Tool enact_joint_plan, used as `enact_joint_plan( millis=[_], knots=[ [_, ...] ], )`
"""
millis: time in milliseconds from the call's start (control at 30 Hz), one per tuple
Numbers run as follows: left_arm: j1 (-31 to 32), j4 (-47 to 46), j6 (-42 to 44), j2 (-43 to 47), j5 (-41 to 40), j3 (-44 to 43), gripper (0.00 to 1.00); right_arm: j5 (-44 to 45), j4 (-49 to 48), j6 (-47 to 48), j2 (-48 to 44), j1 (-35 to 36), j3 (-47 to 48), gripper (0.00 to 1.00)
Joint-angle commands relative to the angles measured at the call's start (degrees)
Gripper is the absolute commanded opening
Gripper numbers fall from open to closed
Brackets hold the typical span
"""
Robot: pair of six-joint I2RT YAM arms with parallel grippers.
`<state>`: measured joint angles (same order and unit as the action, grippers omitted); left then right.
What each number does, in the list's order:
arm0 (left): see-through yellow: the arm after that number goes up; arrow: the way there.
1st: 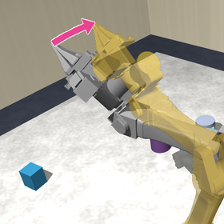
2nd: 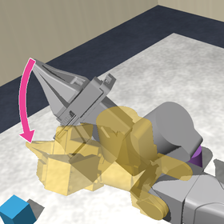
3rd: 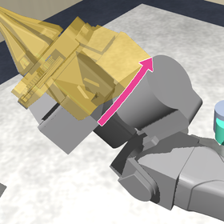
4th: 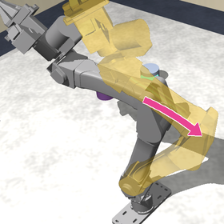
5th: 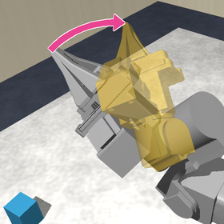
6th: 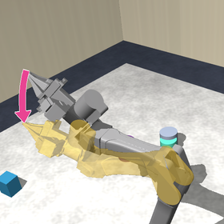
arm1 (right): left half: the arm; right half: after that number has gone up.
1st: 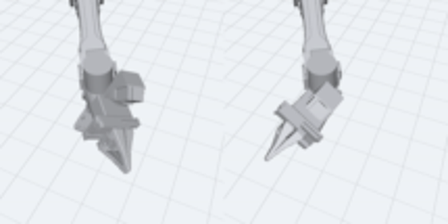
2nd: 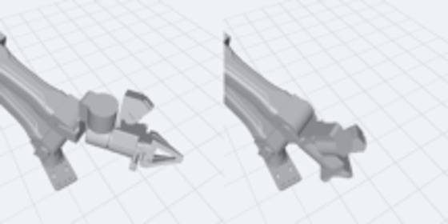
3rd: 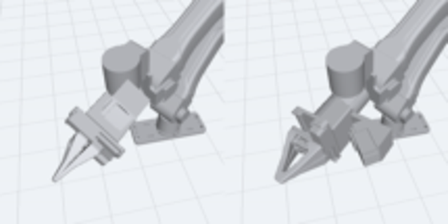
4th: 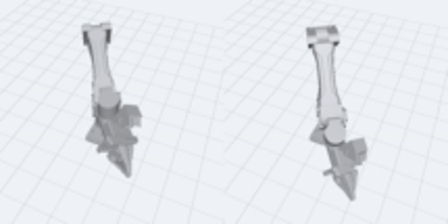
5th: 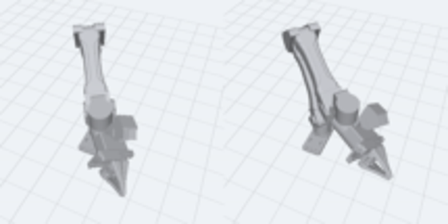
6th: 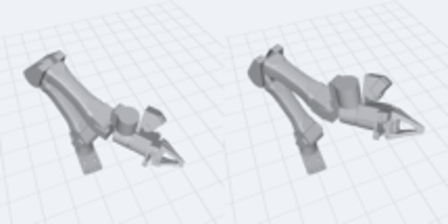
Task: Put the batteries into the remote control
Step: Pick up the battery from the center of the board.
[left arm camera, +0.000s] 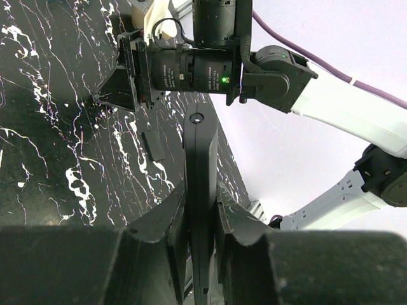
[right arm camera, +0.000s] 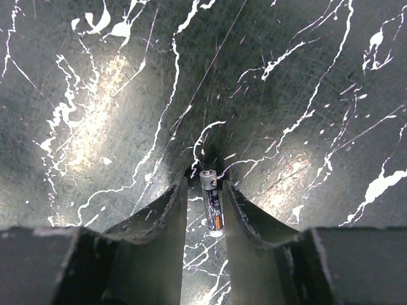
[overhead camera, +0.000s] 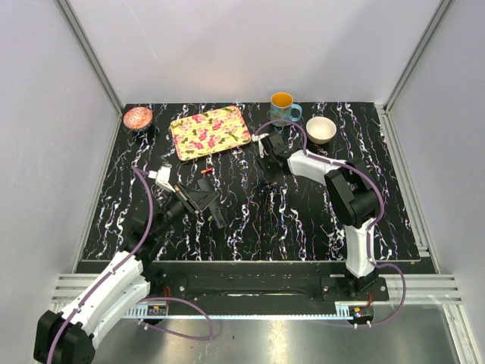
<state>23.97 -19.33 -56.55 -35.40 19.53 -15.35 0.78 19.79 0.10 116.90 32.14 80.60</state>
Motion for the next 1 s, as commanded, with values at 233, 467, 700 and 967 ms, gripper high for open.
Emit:
enact_joint_plan(
  millis=[233, 467, 700, 967],
  knots=[
    [0.1, -4.2, -0.5, 0.1, 1.5, 0.6, 0.0, -0.3, 0.1, 0.2, -0.9, 0.3, -1.7, 0.0],
    [0.2, -4.3, -0.7, 0.2, 1.1, 0.7, 0.0, 2.8, 0.4, -4.8, -3.3, 0.2, -0.9, 0.0],
    [0.1, -11.8, -2.9, -8.4, 1.1, -2.2, 0.0, 1.1, 2.4, -20.7, -21.8, 0.3, -4.3, 0.0],
    [0.8, -21.2, -9.2, -21.6, -0.1, -7.1, 0.0, 5.8, 3.0, -26.7, -43.9, 11.4, -14.7, 0.0]
  ],
)
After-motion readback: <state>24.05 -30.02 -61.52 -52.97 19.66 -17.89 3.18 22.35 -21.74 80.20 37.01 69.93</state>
